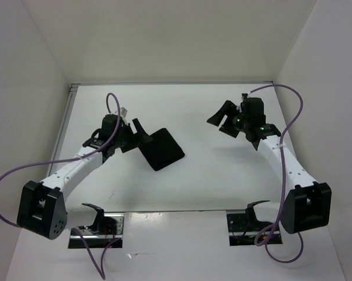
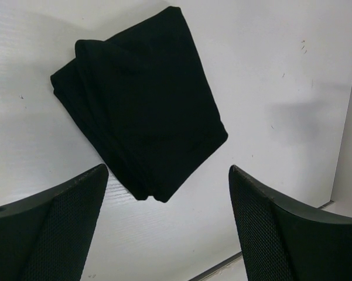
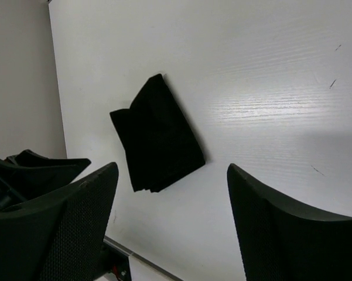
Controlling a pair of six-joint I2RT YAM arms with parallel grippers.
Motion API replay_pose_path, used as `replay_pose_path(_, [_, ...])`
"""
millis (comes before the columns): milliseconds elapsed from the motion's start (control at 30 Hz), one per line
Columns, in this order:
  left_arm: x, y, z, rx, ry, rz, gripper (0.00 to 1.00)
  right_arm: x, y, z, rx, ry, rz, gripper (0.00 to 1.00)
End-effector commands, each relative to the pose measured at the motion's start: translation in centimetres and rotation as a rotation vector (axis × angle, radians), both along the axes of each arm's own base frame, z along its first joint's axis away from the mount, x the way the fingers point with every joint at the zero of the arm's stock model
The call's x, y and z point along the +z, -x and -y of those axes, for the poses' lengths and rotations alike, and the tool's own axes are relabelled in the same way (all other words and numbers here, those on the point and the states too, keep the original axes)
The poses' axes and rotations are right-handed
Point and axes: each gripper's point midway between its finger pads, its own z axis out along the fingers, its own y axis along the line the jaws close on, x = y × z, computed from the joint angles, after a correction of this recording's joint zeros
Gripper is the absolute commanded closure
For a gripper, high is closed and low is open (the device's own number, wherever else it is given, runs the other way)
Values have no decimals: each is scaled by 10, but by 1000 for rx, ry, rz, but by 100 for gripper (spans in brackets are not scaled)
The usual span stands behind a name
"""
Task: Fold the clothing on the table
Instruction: Fold the skirt
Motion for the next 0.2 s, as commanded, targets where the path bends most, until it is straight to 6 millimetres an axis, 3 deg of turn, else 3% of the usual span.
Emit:
replay_pose_path(0, [23,-17,6,-12,35,76,10,-1,-8,5,-27,14,8,19])
replay_pose_path(67, [23,-17,6,-12,35,76,10,3,-7,5,-27,13,18,18])
replay_pose_path(167, [31,-16,8,-13,37,105,10,13,1,12,-72,10,52,28])
